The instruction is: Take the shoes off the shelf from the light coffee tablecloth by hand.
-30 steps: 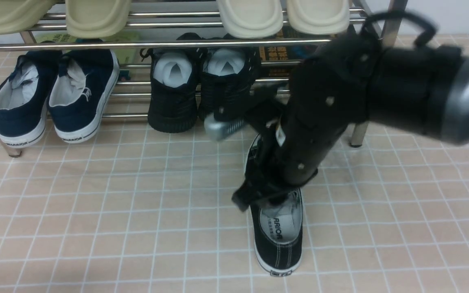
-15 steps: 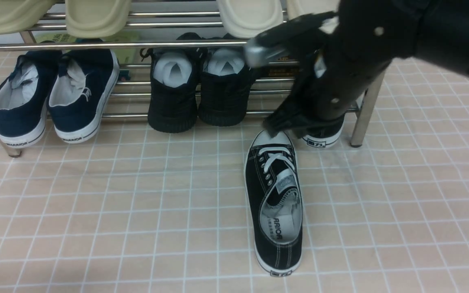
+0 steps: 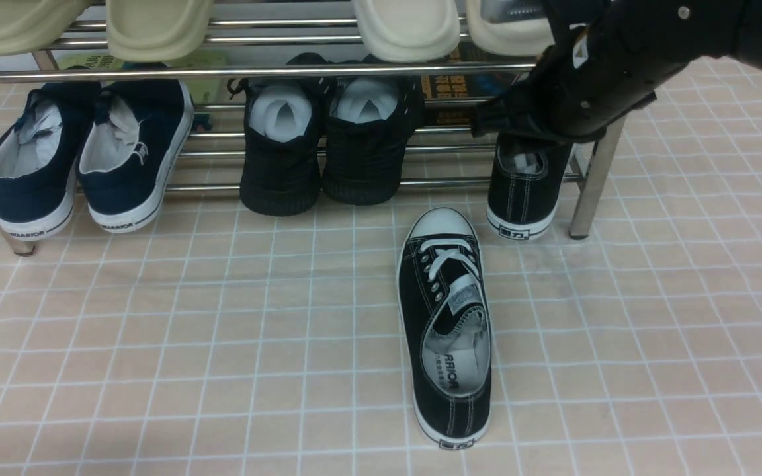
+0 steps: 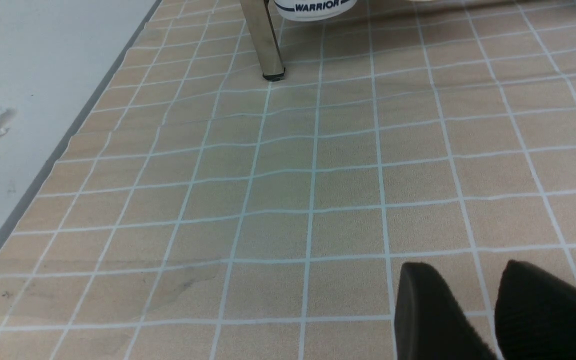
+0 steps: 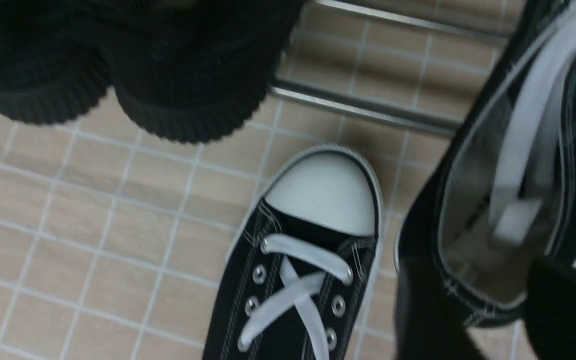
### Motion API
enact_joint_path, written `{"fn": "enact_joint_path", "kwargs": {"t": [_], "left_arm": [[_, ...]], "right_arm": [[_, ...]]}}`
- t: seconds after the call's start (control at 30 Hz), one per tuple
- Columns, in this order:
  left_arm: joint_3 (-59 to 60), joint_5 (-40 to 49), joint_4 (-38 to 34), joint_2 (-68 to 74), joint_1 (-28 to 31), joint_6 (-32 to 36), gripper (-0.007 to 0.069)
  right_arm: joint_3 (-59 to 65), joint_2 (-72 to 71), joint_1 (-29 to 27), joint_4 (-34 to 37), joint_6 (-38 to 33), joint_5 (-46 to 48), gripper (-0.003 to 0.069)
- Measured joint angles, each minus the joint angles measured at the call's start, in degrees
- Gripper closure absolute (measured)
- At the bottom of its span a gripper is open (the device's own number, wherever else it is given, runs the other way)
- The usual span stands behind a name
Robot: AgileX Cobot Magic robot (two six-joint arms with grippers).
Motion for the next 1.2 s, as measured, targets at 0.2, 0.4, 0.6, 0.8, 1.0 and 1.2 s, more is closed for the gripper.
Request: {"fn": "enact_joint_path", "kwargs": {"t": [0.2, 0.4, 0.6, 0.8, 1.0, 1.2], "left_arm": [[0.0, 0.0, 0.0, 0.0, 0.0, 0.0, 0.0385], [0.0, 0.0, 0.0, 0.0, 0.0, 0.0, 0.0384], [0.0, 0.1, 0.0, 0.0, 0.0, 0.0, 0.0384], [0.0, 0.1, 0.0, 0.0, 0.0, 0.0, 0.0384], [0.0, 0.1, 0.0, 0.0, 0.2, 0.0, 0.0384], [0.0, 0.1, 0.0, 0.0, 0.3, 0.0, 0.0384]], "right_arm": [[-0.1, 1.1, 0.0, 0.0, 0.2, -2.7, 0.0242], [-0.1, 6.3, 0.0, -1.6, 0.2, -8.5, 0.0235], [-0.1, 12.0, -0.2, -3.7, 0.7, -13.4, 0.0234], [-0.1, 14.2, -0.8, -5.2, 2.6, -13.5, 0.0247], [-0.1, 14.1, -1.1, -6.7, 2.7, -11.6, 0.0451], [0.0, 8.9, -0.7, -1.0, -3.6, -0.5, 0.0643]]}}
